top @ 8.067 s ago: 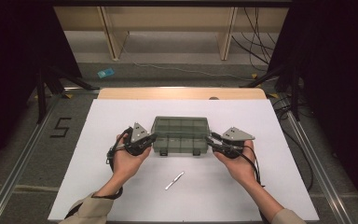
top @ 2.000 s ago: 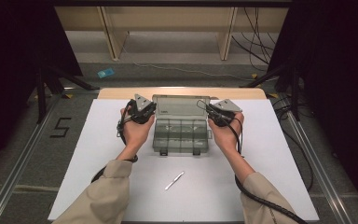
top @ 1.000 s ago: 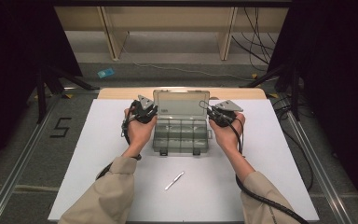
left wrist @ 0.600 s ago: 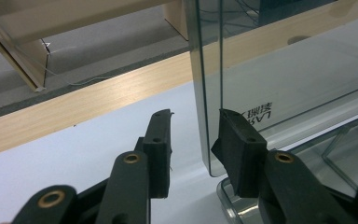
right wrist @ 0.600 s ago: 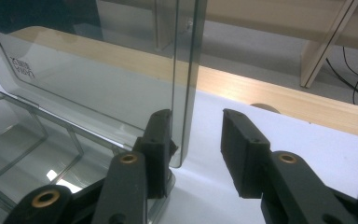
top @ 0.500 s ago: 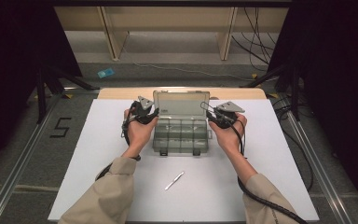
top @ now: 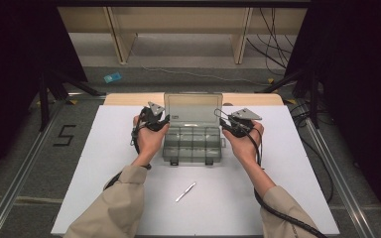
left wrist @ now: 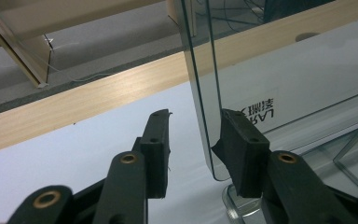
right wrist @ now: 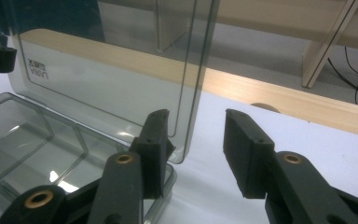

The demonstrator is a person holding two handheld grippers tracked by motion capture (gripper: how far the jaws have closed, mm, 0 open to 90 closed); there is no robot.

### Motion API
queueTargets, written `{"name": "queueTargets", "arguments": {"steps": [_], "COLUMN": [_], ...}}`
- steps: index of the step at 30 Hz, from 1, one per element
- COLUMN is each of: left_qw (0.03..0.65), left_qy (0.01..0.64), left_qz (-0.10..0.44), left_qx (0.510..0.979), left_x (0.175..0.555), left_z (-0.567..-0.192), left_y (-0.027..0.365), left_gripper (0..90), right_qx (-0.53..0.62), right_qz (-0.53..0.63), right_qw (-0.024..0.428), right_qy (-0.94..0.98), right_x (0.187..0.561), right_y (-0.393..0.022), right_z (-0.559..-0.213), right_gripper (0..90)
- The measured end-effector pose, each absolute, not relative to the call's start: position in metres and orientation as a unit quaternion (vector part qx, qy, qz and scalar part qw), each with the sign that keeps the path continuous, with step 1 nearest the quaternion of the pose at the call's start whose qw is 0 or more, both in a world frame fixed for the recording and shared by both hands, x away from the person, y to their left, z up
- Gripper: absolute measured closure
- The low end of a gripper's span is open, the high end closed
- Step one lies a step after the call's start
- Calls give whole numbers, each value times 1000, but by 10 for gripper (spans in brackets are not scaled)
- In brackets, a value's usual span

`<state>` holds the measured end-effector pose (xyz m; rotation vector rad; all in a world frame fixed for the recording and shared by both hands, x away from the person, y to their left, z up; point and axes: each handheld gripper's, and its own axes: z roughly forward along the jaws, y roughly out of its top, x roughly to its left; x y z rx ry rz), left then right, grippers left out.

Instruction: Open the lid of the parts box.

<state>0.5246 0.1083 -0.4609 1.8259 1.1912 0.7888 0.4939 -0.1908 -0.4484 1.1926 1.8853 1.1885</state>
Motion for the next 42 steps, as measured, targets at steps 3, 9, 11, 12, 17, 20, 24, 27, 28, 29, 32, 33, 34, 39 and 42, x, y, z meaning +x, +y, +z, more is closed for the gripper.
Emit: {"name": "queueTargets", "arguments": {"steps": [3, 9, 11, 12, 17, 20, 24, 27, 28, 29, 32, 33, 34, 39, 42], "left_qw": [400, 404, 405, 407, 431, 436, 439, 445, 444, 449, 450, 453, 454, 459, 460], "left_qy": [472, 471, 473, 470, 460, 447, 428, 415, 412, 412, 406, 406, 405, 400, 395], "left_qz": [310, 309, 307, 306, 274, 269, 248, 243, 241, 240, 239, 235, 233, 232, 231], "left_qx": [722, 720, 720, 721, 726, 733, 751, 756, 758, 756, 758, 758, 759, 759, 761], "left_x": [525, 523, 521, 520, 505, 489, 467, 450, 444, 439, 424, 419, 414, 398, 388], "left_z": [-461, -457, -456, -455, -445, -439, -434, -431, -431, -431, -432, -432, -433, -433, -434], "left_y": [109, 109, 109, 110, 112, 113, 114, 119, 122, 123, 129, 131, 132, 139, 141], "left_gripper": [622, 607, 576, 576, 394, 292, 170, 156, 156, 156, 156, 156, 156, 156, 156], "right_qx": [446, 446, 454, 454, 459, 453, 443, 427, 424, 420, 407, 402, 401, 388, 384], "right_qz": [448, 450, 446, 446, 453, 454, 457, 467, 469, 463, 468, 469, 468, 479, 481], "right_qw": [301, 294, 282, 282, 254, 246, 224, 226, 216, 215, 203, 199, 195, 185, 174], "right_qy": [714, 716, 718, 718, 721, 727, 738, 741, 744, 750, 758, 761, 763, 765, 768], "right_x": [493, 491, 488, 488, 479, 472, 459, 451, 446, 442, 433, 430, 427, 416, 408], "right_y": [-192, -193, -194, -194, -196, -199, -203, -205, -206, -207, -208, -208, -208, -208, -208], "right_z": [-448, -447, -445, -445, -445, -443, -441, -442, -442, -442, -445, -445, -446, -448, -449], "right_gripper": [600, 572, 541, 541, 451, 403, 374, 367, 367, 367, 366, 365, 364, 357, 346]}}
